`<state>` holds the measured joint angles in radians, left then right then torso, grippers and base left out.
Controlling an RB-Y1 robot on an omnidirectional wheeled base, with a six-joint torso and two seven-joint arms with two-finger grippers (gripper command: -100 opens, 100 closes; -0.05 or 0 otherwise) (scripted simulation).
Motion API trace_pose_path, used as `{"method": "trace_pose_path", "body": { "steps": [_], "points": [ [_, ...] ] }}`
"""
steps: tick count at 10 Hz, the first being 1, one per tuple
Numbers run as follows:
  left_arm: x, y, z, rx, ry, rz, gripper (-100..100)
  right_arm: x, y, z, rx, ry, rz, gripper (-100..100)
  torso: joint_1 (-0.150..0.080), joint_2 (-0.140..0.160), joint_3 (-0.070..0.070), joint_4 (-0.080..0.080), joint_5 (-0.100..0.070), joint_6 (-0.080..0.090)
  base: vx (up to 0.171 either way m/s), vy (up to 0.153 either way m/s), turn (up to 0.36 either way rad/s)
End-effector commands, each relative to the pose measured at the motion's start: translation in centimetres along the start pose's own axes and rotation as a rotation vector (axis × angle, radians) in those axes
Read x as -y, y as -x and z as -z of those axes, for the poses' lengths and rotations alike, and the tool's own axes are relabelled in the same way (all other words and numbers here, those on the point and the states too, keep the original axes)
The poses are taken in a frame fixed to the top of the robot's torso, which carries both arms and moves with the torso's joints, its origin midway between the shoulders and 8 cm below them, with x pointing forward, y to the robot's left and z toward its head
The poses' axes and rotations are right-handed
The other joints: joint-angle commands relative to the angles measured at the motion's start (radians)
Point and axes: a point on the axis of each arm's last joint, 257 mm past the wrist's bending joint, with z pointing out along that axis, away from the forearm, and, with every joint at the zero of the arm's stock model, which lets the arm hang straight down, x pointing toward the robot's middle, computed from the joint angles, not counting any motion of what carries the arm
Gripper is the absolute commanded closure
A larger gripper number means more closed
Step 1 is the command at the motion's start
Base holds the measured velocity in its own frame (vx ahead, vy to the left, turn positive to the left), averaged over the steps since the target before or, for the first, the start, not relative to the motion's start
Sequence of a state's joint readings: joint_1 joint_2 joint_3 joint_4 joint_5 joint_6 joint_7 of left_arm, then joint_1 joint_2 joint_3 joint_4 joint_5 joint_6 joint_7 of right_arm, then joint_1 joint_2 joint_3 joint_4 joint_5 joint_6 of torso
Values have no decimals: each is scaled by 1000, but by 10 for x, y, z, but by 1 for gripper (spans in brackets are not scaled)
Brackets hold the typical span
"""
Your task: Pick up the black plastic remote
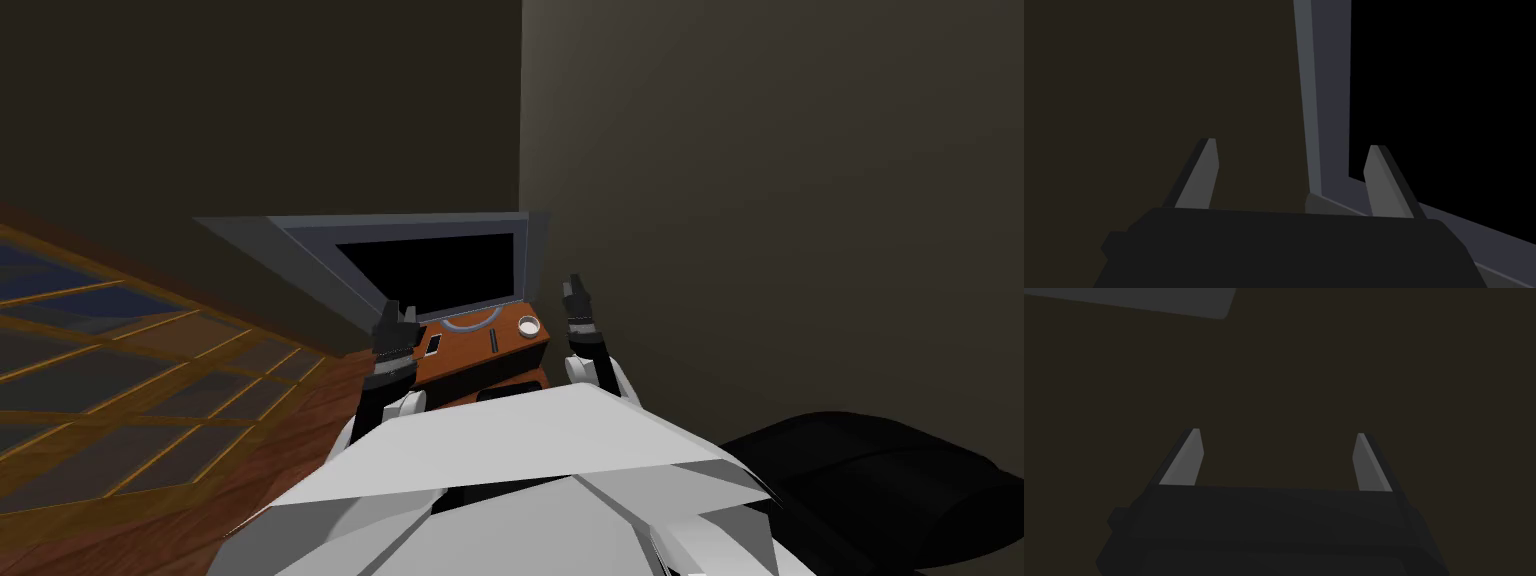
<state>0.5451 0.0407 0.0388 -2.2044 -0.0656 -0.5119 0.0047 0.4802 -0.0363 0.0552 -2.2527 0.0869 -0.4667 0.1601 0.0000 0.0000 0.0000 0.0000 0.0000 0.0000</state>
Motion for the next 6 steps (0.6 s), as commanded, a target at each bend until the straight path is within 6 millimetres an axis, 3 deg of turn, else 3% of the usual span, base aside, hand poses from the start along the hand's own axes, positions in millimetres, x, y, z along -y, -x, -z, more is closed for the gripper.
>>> {"method": "trace_pose_path", "body": {
  "steps": [1,6],
  "points": [
    [-11,0,-2,-21,25,-11,-100,0,0,0,0,0,0,0,0,0,0,0,0,0,-36,17,-171],
    [-65,4,-7,-53,155,-33,-100,0,0,0,0,0,0,0,4,5,3,1,1,0,-80,42,-222]
  ]
}}
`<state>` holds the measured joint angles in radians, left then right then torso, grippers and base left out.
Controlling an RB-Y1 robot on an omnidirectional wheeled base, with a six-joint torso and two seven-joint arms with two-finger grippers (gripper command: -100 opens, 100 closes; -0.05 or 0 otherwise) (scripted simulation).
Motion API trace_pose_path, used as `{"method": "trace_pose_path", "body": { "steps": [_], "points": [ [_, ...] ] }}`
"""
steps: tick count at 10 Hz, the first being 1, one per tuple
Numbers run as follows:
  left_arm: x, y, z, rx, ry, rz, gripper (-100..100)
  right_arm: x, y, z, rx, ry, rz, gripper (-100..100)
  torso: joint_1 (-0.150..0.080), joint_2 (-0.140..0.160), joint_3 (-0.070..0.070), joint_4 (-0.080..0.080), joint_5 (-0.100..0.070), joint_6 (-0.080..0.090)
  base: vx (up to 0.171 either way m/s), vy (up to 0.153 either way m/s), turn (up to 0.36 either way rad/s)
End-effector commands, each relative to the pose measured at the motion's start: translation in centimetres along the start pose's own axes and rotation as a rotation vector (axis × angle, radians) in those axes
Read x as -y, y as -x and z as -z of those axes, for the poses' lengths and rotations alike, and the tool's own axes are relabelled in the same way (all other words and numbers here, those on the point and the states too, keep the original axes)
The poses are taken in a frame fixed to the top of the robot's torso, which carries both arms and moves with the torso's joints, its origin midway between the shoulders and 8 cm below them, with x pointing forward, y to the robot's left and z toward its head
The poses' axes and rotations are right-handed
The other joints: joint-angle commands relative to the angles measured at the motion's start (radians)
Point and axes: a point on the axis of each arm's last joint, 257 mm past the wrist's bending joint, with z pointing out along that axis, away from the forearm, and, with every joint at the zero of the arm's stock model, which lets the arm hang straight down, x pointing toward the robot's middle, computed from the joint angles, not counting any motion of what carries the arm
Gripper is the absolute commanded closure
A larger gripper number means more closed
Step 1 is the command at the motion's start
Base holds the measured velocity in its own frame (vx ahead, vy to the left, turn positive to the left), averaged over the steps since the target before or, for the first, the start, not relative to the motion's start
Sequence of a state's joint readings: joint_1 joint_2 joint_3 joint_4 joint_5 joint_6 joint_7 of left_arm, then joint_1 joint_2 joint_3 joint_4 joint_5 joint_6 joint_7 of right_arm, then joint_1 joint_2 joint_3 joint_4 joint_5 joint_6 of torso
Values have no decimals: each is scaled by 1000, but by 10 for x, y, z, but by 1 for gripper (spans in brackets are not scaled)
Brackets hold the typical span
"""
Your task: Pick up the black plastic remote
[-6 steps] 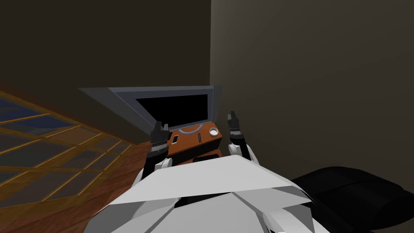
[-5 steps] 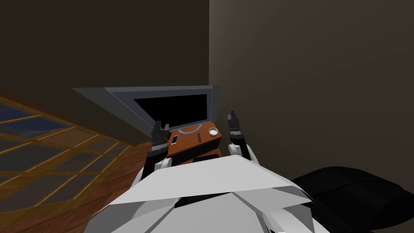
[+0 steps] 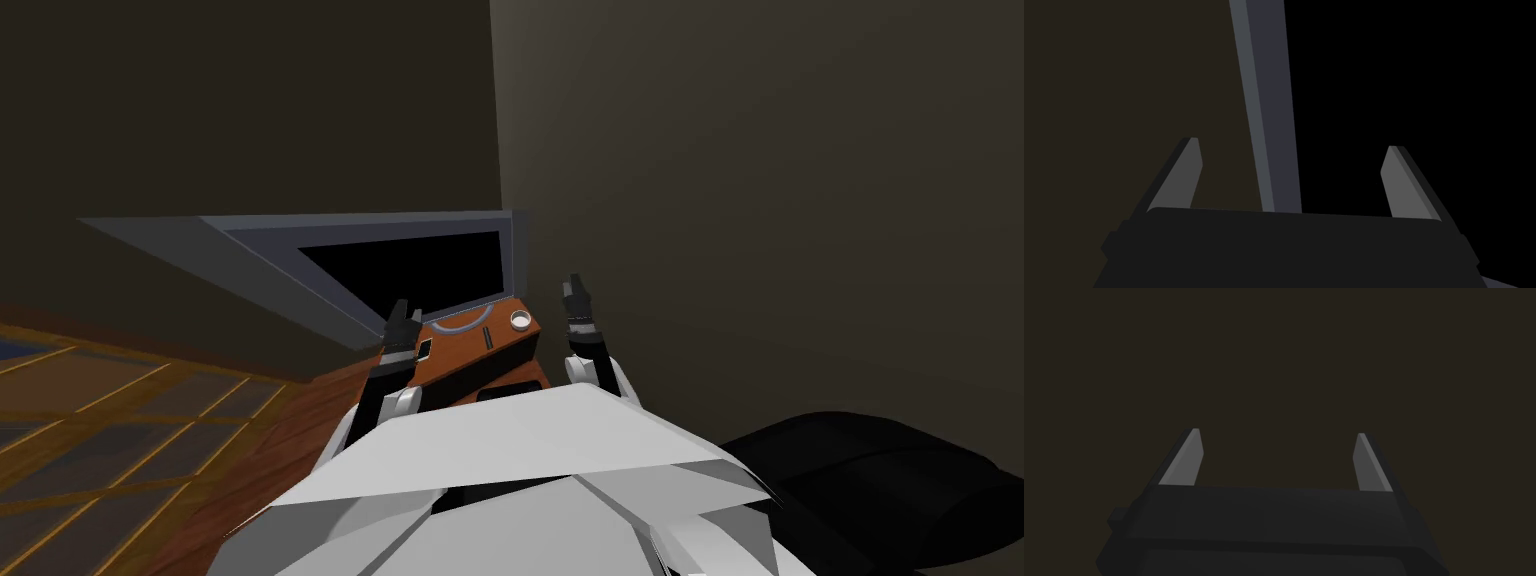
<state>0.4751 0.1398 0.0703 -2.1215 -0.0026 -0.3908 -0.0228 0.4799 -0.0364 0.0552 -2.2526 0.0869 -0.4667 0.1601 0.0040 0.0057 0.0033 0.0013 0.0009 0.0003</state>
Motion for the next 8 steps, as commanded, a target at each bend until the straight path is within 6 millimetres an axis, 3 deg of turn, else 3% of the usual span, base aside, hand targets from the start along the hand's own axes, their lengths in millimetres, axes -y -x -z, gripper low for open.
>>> {"method": "trace_pose_path", "body": {
  "steps": [1,2,3,4,5,7,8],
  "points": [
    [-26,-2,-5,-8,62,-6,-100,0,0,0,0,0,0,0,0,0,0,0,0,0,-101,27,-311],
    [-42,-1,-7,-12,98,-9,-100,0,0,0,0,0,0,0,-1,0,0,0,0,0,-109,17,-379],
    [-45,-1,-7,-13,108,-9,-100,0,0,0,0,0,0,0,-2,1,0,0,0,0,-69,16,-82],
    [-63,-1,-9,-18,154,-12,-100,0,0,0,0,0,0,0,-2,-1,0,0,0,-1,-47,23,-186],
    [-63,-1,-9,-18,155,-12,-100,0,0,0,0,0,0,0,-1,-3,-1,-1,0,0,-35,24,-118],
    [-100,0,-12,-29,242,-18,-100,0,0,0,0,0,0,0,-1,-3,-2,-1,0,0,-67,24,-302],
    [-104,0,-11,-30,260,-19,-100,0,0,0,0,0,0,0,-1,-2,-1,0,0,0,-62,24,-126]
  ]
}}
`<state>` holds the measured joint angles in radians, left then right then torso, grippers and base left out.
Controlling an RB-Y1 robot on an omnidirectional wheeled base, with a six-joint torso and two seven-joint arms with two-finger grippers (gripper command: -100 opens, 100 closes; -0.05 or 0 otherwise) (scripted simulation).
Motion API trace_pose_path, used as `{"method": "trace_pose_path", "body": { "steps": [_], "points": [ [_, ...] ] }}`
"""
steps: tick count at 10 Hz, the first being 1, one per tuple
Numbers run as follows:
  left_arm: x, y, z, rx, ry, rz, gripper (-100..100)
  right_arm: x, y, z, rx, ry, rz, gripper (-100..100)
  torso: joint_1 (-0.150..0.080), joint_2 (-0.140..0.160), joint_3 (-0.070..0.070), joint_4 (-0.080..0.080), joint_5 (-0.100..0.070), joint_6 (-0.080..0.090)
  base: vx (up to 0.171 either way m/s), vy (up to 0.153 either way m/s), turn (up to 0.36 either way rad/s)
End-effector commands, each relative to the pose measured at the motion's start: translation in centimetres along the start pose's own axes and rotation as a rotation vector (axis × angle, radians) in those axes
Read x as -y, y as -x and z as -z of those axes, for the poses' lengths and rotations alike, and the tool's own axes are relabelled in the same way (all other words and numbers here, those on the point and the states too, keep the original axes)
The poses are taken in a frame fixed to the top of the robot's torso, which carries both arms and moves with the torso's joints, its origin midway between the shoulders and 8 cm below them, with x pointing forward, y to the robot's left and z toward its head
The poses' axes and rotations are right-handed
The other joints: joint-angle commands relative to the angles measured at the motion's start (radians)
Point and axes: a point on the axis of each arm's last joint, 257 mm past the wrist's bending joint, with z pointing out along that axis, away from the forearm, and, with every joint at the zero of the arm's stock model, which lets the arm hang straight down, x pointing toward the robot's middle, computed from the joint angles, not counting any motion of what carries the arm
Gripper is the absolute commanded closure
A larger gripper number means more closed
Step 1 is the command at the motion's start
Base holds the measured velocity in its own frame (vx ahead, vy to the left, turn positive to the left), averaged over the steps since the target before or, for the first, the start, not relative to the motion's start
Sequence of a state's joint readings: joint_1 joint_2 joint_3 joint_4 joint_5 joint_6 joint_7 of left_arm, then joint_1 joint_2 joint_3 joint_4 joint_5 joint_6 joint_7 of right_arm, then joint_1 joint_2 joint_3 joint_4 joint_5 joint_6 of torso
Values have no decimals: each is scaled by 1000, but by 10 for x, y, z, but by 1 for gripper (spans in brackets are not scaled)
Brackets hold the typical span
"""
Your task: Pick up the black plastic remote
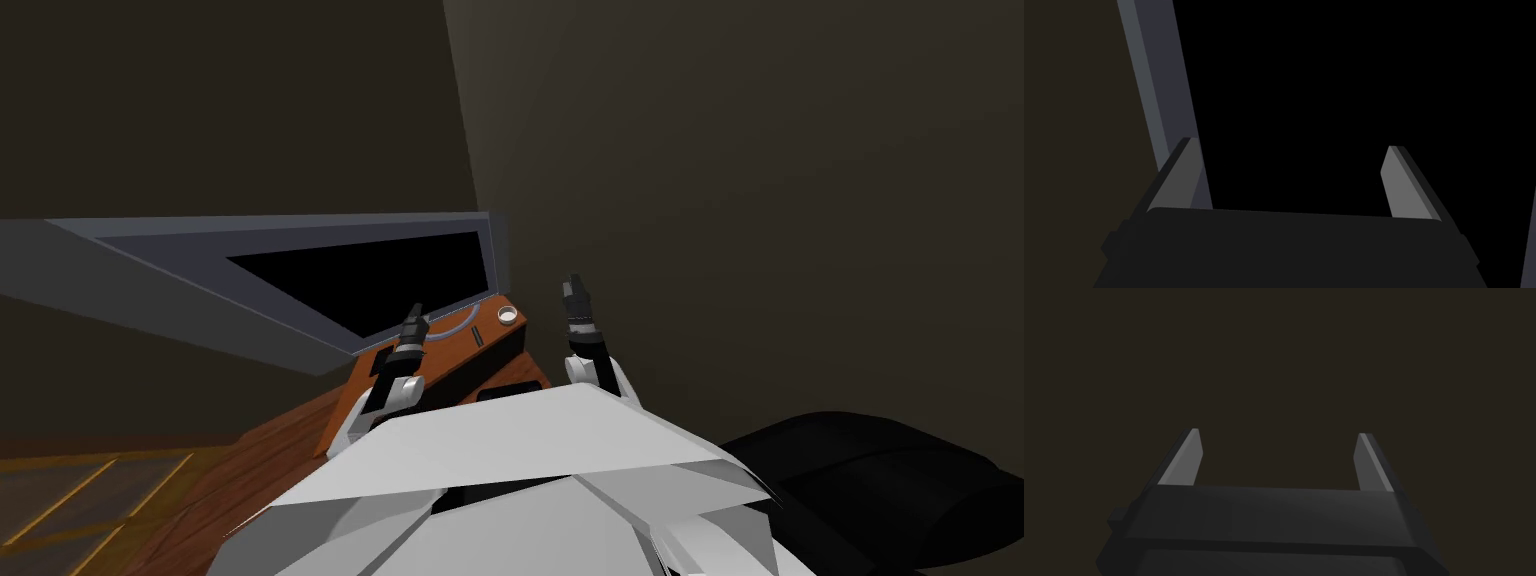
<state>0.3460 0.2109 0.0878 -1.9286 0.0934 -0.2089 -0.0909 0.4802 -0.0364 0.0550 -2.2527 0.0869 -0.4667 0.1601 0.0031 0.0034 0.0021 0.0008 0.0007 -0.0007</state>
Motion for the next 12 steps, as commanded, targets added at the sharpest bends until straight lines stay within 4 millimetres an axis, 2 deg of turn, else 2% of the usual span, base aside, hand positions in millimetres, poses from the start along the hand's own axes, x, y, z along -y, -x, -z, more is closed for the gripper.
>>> {"method": "trace_pose_path", "body": {
  "steps": [1,2,3,4,5,6,7,9,11,12],
  "points": [
    [-21,-3,-6,-9,60,-5,-100,0,0,0,0,0,0,0,0,0,0,0,0,0,-60,16,-241],
    [-25,-4,-6,-11,75,-5,-100,0,0,0,0,0,0,0,0,0,0,0,0,1,-49,20,-127],
    [-45,-5,-10,-19,126,-9,-100,0,0,0,0,0,0,0,0,-1,0,0,0,0,-48,19,-224],
    [-48,-5,-10,-21,137,-9,-100,0,0,0,0,0,0,0,0,-1,-1,0,0,1,-40,18,-147],
    [-67,-6,-14,-30,186,-14,-100,0,0,0,0,0,0,0,0,-2,-1,0,0,0,-46,15,-282],
    [-71,-6,-13,-32,201,-14,-100,0,0,0,0,0,0,0,0,-1,-1,0,0,1,-44,19,-120],
    [-89,-8,-18,-45,251,-19,-100,0,0,0,0,0,0,0,0,-2,-1,0,0,0,-48,19,-216],
    [-108,-11,-21,-62,311,-24,-100,0,0,0,0,0,0,0,0,-2,-1,0,0,0,-44,23,-190],
    [-137,-13,-19,-77,383,-31,-100,0,0,0,0,0,0,0,1,-2,-1,0,0,0,-41,21,-207],
    [-145,-14,-16,-80,408,-31,-100,0,0,0,0,0,0,0,0,-2,-1,0,0,0,-33,20,-122]
  ]
}}
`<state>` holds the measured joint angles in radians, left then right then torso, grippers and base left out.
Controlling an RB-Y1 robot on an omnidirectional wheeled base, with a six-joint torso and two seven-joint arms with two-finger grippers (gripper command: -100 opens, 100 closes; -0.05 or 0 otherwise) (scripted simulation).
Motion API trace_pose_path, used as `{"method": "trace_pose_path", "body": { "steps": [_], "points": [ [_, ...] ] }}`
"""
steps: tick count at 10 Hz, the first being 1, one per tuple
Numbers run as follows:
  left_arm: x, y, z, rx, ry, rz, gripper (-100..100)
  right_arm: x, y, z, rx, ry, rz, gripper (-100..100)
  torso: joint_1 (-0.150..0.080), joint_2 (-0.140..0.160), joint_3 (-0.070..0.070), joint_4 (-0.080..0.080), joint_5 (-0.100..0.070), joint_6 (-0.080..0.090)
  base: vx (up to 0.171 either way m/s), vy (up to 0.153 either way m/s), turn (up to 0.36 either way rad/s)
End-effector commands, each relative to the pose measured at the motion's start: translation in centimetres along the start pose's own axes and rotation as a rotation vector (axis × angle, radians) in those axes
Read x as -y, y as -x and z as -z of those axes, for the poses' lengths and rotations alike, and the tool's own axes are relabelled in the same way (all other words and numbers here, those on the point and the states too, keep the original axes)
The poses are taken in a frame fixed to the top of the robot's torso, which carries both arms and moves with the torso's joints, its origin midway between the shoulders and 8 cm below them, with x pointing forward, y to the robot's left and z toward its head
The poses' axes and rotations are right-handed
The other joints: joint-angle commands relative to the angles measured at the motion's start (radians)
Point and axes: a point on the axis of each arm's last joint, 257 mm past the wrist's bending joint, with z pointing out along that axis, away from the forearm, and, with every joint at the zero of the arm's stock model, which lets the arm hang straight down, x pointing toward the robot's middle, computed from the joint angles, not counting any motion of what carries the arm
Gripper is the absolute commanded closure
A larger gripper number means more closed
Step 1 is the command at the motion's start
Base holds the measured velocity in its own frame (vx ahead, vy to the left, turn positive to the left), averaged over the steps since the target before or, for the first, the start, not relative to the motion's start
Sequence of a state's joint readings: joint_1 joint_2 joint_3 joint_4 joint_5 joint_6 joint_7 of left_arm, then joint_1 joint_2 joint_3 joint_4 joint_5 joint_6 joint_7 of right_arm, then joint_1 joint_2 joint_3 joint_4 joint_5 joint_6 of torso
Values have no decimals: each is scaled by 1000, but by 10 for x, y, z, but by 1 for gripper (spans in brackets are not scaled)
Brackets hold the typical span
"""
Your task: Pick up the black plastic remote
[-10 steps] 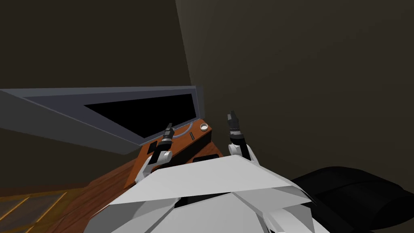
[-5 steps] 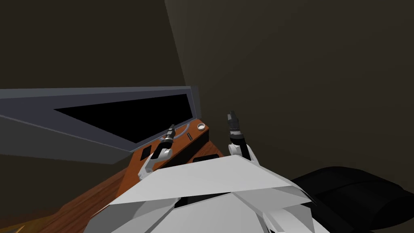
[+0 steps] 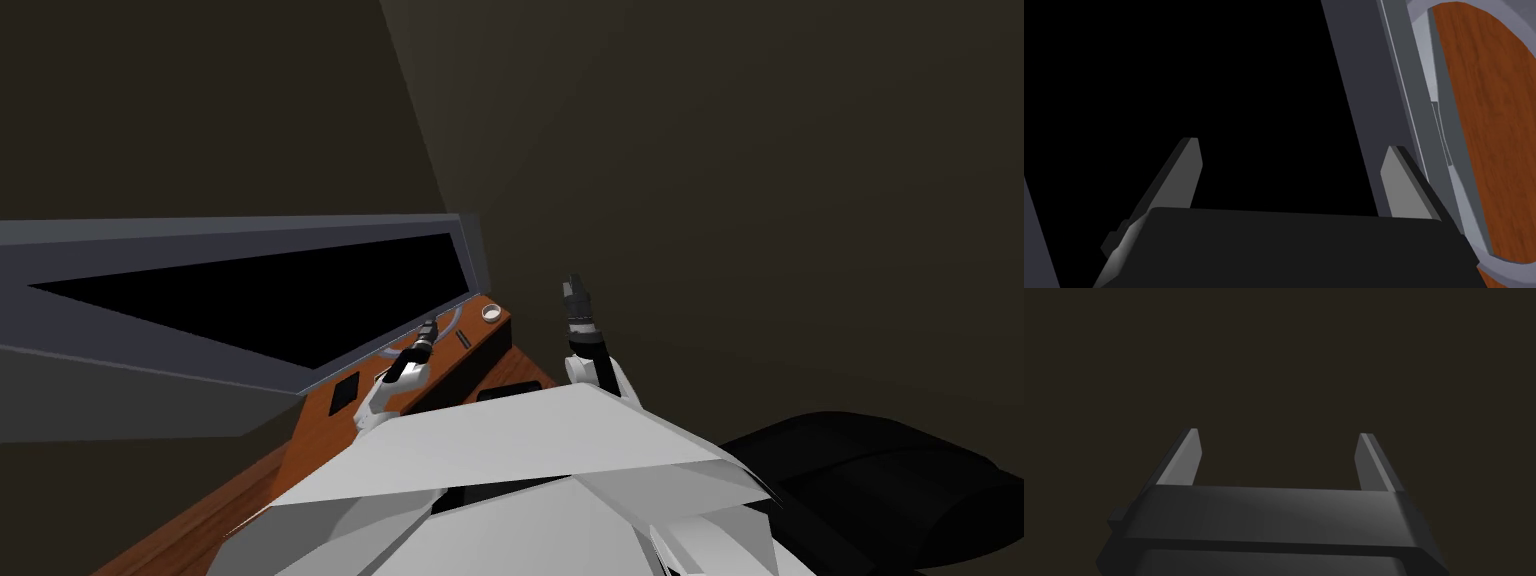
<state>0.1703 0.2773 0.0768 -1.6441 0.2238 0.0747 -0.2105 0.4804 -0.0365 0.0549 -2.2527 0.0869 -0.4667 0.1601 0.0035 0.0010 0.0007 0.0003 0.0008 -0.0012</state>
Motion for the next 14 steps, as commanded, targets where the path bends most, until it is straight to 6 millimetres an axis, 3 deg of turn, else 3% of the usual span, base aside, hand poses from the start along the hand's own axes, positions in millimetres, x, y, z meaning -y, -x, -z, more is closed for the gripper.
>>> {"method": "trace_pose_path", "body": {
  "steps": [1,6,10,14],
  "points": [
    [-19,-3,-9,-19,64,-10,-100,0,0,0,0,0,0,0,0,0,0,0,0,0,-30,22,-224],
    [-73,-13,-18,-71,237,-30,-100,0,0,0,0,0,0,0,0,-1,-1,0,0,1,-23,21,-172],
    [-105,-23,-25,-123,353,-56,-100,0,0,0,0,0,0,0,0,-2,-1,0,0,0,-11,16,-136],
    [-155,-30,-20,-177,508,-84,-100,0,0,0,0,0,0,0,1,-2,-1,-1,0,-1,-7,29,-164]
  ]
}}
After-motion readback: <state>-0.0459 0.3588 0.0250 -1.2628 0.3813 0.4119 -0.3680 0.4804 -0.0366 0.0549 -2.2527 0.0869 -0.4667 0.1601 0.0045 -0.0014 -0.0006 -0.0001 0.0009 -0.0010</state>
